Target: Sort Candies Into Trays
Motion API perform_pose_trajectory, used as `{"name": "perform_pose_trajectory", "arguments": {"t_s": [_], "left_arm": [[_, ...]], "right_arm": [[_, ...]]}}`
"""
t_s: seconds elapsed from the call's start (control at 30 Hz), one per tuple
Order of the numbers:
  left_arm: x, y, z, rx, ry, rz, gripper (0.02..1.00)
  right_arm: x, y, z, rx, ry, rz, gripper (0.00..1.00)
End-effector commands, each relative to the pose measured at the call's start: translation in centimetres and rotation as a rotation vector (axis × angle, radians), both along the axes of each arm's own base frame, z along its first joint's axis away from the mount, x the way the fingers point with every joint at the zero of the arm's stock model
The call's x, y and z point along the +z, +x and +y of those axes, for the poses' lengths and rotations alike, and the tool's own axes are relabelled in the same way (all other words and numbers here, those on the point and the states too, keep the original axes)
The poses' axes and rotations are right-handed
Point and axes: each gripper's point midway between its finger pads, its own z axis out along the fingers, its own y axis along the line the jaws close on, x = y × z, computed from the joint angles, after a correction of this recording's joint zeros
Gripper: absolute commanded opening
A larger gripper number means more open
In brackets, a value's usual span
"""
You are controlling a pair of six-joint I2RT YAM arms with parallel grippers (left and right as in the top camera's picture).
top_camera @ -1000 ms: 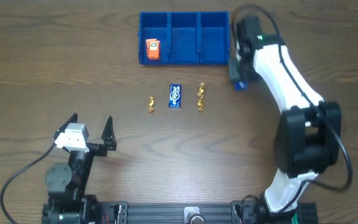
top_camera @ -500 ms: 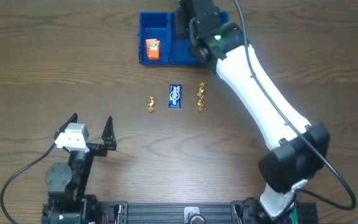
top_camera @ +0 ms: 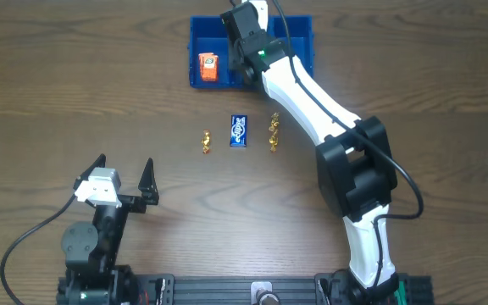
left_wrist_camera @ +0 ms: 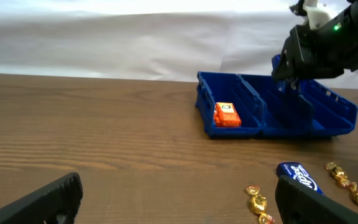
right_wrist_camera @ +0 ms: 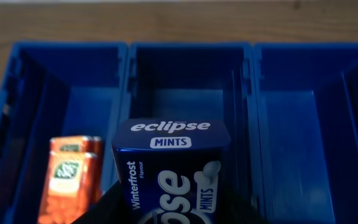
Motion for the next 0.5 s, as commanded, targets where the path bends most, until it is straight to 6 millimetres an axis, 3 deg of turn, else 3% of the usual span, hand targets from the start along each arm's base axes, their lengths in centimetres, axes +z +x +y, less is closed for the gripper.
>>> {"name": "perform_pose_trajectory", "arguments": {"t_s": [0.03,0.5], "left_arm": [[-1.63,-0.07,-0.15,-0.012,0.002,0.046,0.998],[-1.62,-0.07,-0.15,-0.012,0.002,0.046,0.998]], "right_arm": [[1.44,0.51,-0.27,-0.030,0.018,-0.041,0.117],[1.35,0.63,-1.17,-0.058,-0.029,-0.051,0.172]]}}
